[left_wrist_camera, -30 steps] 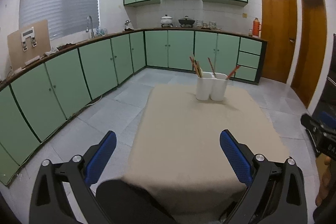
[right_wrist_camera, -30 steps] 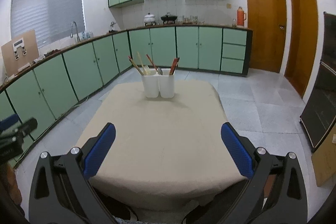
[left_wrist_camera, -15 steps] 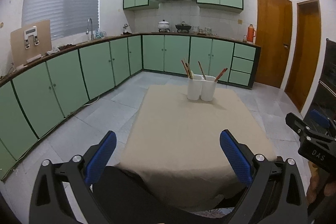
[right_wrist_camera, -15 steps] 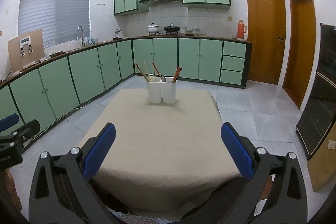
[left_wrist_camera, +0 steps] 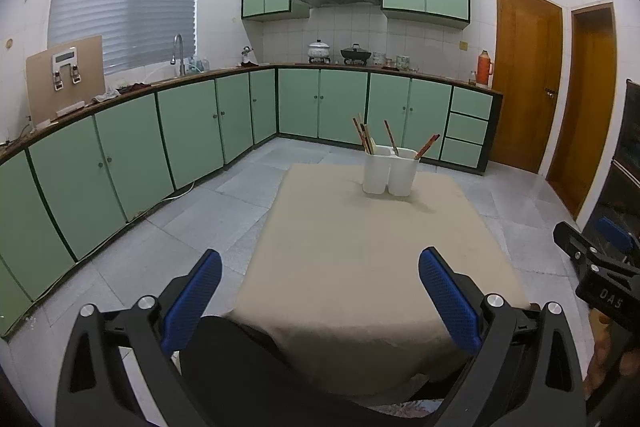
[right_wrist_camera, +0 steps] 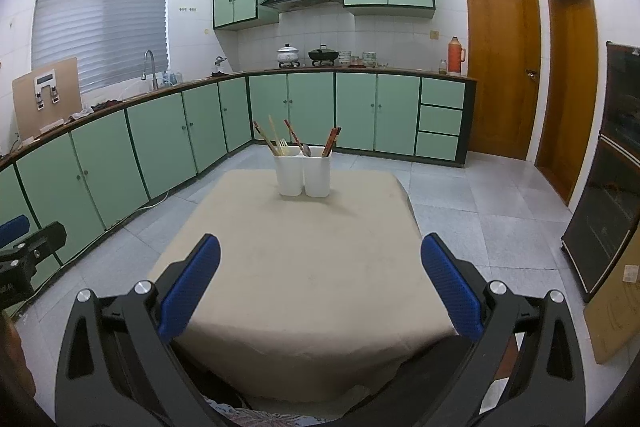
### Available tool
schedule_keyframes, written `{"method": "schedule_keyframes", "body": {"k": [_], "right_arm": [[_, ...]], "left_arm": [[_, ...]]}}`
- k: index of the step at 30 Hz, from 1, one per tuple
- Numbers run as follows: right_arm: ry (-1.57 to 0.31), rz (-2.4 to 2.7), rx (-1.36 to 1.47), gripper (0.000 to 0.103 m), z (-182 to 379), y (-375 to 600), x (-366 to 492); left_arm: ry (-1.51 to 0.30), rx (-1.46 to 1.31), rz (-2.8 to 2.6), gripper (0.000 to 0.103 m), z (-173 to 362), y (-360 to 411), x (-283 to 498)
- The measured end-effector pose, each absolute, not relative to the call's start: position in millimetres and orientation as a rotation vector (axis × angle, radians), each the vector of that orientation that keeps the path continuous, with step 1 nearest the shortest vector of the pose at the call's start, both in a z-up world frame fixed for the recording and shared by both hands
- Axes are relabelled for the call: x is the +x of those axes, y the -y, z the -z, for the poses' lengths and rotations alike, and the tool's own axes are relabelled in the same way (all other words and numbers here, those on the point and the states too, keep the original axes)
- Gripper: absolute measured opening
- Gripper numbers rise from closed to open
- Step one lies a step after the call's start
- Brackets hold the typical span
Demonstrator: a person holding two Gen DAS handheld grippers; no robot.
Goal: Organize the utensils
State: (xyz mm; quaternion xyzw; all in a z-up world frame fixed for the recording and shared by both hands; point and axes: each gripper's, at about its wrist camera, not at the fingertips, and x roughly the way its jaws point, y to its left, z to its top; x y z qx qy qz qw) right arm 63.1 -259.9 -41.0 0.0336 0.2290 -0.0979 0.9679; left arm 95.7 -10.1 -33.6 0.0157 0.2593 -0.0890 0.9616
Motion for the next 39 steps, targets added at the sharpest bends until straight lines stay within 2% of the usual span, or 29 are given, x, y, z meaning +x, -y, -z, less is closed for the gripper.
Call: {"method": "schedule_keyframes", "body": {"k": [39], "right_arm": [[-0.442,0.211,0.079,0.097,42.6,264.1,51.9]], "left_arm": [[-0.493,0.023,0.184,0.097,33.3,5.6,87.1]]}}
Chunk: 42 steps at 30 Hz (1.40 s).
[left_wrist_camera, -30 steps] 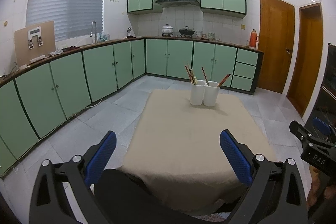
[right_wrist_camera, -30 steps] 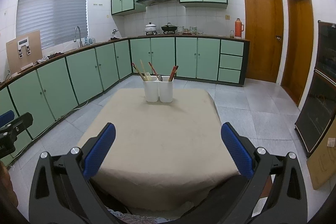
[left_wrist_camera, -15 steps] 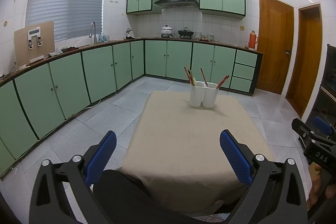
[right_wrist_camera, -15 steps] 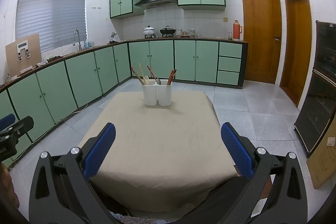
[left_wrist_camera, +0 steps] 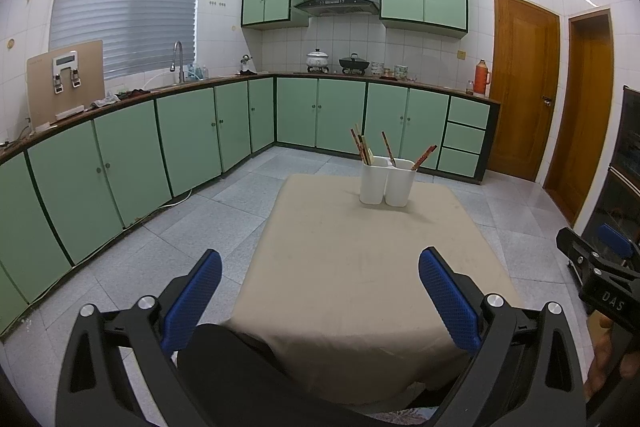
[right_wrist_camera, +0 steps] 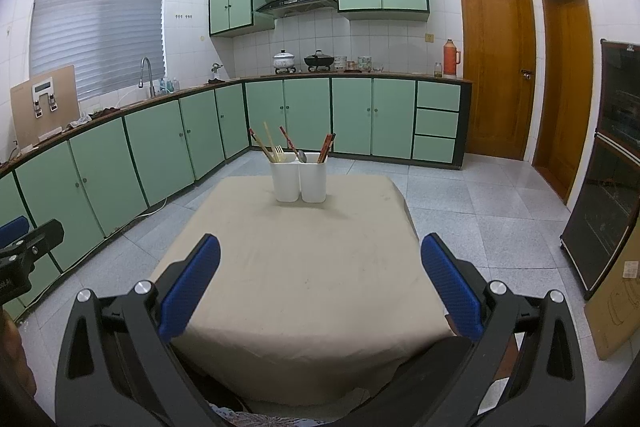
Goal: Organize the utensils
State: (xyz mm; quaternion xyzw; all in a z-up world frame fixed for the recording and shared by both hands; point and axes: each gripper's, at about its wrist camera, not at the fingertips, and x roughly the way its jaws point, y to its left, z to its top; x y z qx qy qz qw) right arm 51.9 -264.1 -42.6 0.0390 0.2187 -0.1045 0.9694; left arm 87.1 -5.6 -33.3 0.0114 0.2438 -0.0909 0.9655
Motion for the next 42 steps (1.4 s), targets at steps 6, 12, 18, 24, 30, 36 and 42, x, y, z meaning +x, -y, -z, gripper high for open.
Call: {"method": "schedule_keyframes", "body": {"k": [6,12,18,24,30,36,42], "right_arm": [[-0.442,0.211,0.080,0.097,42.2,264.5,52.1],[-0.441,0.211,0.080,0.097,42.4,264.9,52.0],[-0.441,0.211,0.080,0.097,41.8,265.6,51.9],[-0.442,0.212,0.082,0.097,40.0,266.4,50.9],[-0.442,0.211,0.083,0.097,40.4,266.7,50.7],[-0.442,0.212,0.084,0.097,40.7,266.8,50.7],[-0.442,0.214,0.085,0.097,38.9,267.2,49.2]], "left_arm": [[-0.493,0.022,0.185,0.097,32.0,6.8,86.3],[-0.493,0.021,0.187,0.097,31.6,6.9,86.3],[-0.494,0.019,0.188,0.097,29.7,8.9,85.5],[-0.495,0.019,0.189,0.097,29.3,8.7,85.9],[-0.494,0.017,0.190,0.097,28.2,9.3,85.7],[-0.493,0.016,0.191,0.097,27.2,13.3,84.9],[-0.493,0.016,0.190,0.097,27.3,13.0,85.3]]}}
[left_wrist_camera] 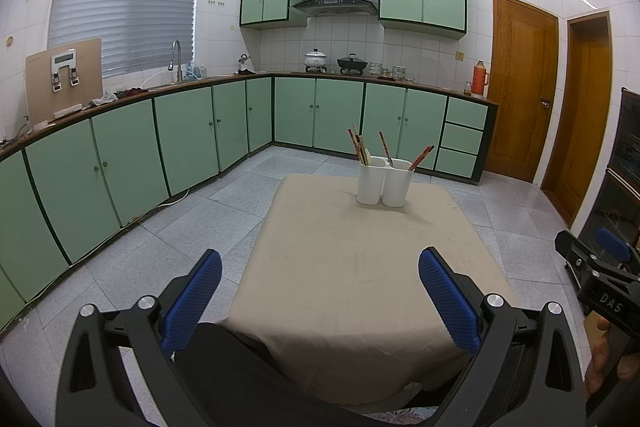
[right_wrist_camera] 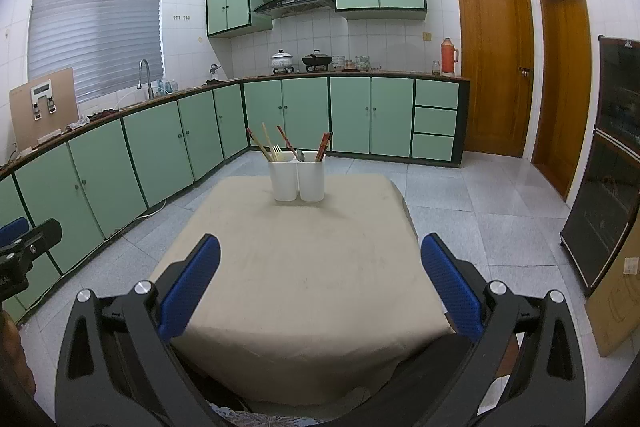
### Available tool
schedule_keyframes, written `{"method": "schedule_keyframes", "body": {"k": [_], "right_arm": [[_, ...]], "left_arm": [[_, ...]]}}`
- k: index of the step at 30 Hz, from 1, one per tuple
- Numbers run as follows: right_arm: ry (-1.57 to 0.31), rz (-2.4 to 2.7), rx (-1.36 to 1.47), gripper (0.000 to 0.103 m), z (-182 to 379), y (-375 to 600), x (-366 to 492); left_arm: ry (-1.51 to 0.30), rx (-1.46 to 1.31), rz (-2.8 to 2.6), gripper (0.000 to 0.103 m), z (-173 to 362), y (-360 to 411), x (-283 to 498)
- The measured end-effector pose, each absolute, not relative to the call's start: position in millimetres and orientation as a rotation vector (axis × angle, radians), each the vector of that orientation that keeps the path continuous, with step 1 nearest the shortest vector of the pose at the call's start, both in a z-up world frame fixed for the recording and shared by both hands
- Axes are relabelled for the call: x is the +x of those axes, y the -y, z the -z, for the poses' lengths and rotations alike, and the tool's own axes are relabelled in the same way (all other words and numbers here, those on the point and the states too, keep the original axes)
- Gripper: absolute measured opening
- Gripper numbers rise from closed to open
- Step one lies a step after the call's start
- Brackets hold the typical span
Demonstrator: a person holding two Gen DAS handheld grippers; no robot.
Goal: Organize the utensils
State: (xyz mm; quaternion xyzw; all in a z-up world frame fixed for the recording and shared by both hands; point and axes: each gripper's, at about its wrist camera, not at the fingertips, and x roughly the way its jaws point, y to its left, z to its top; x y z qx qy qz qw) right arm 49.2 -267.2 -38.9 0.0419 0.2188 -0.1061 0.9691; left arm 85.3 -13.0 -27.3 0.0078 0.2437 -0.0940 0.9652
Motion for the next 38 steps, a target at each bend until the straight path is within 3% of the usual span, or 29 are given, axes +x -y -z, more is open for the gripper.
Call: {"method": "schedule_keyframes", "body": {"k": [38], "right_arm": [[-0.442,0.218,0.085,0.097,38.7,265.3,48.2]], "left_arm": [[-0.499,0.016,0.193,0.097,25.4,12.0,82.5]]}}
